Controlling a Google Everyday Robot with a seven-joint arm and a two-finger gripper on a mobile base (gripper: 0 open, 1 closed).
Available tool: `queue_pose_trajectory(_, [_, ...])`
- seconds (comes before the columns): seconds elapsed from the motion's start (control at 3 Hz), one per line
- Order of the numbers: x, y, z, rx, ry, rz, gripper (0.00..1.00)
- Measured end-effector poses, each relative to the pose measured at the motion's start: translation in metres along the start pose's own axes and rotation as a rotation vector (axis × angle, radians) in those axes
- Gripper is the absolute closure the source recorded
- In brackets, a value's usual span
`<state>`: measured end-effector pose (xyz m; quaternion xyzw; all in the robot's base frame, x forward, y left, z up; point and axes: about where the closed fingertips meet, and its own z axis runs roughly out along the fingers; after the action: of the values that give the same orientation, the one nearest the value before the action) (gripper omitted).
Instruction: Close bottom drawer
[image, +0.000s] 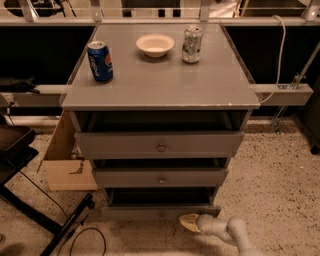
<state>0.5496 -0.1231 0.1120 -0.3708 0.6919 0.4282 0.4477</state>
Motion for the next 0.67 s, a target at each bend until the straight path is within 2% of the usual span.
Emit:
queue_pose_trajectory(0.33, [0.000, 0.001, 0.000, 0.000, 0.000, 0.000, 1.00])
queue_pose_trajectory(0.67, [-0.019, -0.039, -0.009, 0.123, -0.004, -0.036, 1.00])
